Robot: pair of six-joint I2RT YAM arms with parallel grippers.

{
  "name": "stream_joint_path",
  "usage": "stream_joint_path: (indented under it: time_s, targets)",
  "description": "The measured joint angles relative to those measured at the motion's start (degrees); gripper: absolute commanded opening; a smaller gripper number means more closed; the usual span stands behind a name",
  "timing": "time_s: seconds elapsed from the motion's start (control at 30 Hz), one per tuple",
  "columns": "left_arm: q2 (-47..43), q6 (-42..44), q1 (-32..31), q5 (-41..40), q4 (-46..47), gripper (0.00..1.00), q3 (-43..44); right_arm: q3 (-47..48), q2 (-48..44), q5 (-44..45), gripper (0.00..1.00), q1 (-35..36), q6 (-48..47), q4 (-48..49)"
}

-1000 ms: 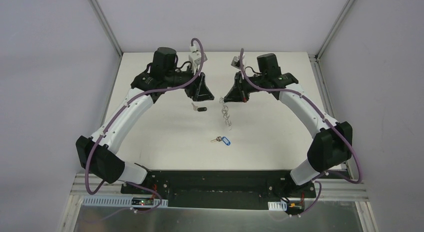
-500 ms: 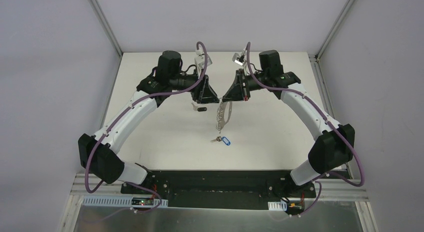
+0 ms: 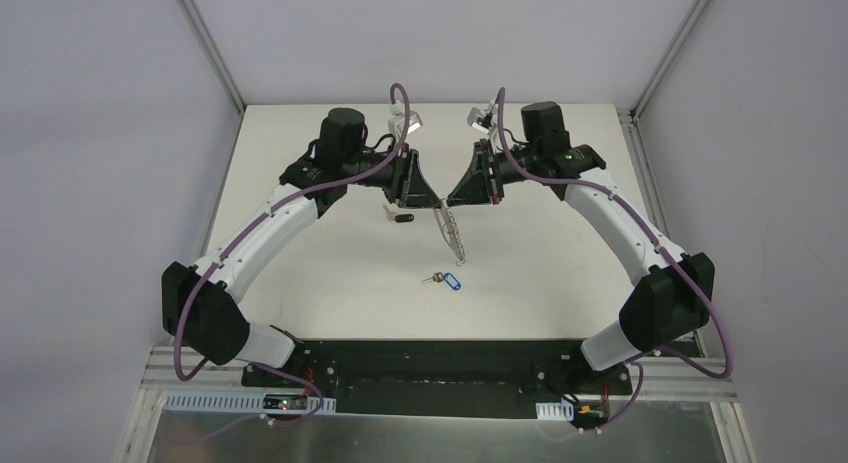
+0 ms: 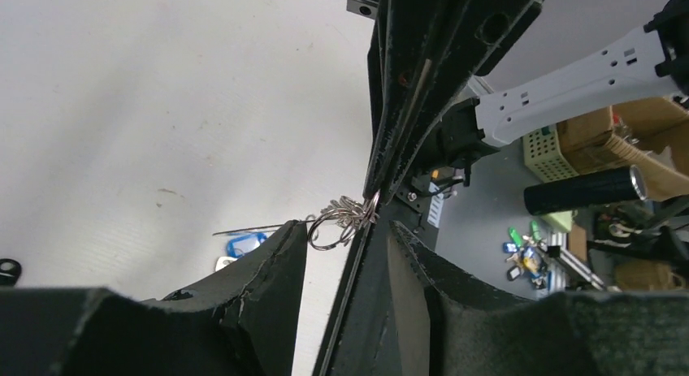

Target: Put the keys on the keyring

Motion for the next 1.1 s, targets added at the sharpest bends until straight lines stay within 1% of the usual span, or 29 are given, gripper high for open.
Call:
stream_joint_path:
  time_s: [0.1,0.23,0.37,0.47,0.73,0.97,1.1]
  targets:
    - [0.9,-6.1,0.1,0.3,3.4,0.45,-1.5,-0.3,0.0,0.0,0.00,0.0,-0.6,-0.2]
    - [2.7,-11.7,0.1,0.8,5.9,0.46,-2.8,-0.8,-0.2,0.2,0.00,-0.1,-1.1,-0.6]
    - [3.9,-16.6,0.4,2.2,8.7,0.45,-3.9,-1.0,-0.2,0.4,0.00,-0.5,-1.5,-1.2]
    - [4.3,-20.4,0.9,3.3,11.8,0.42,-5.1,-1.0,-0.2,0.5,0.00,-0.7,-1.7,-1.2]
    - [5.0,-28.5,1.8,5.4,19.2,0.42,-7.9,-1.4,-0.3,0.8,0.00,-1.1,-2.2,-0.9]
    - [7.7,-35.4,2.2,6.7,25.9,0.48,-8.5,-2.1,-0.4,1.5,0.00,-1.6,-2.6,-0.9]
    - [8.3,-38.9,3.5,6.6,29.8,0.52,-9.9,-2.8,-0.7,1.4,0.00,-1.7,-2.7,-1.0]
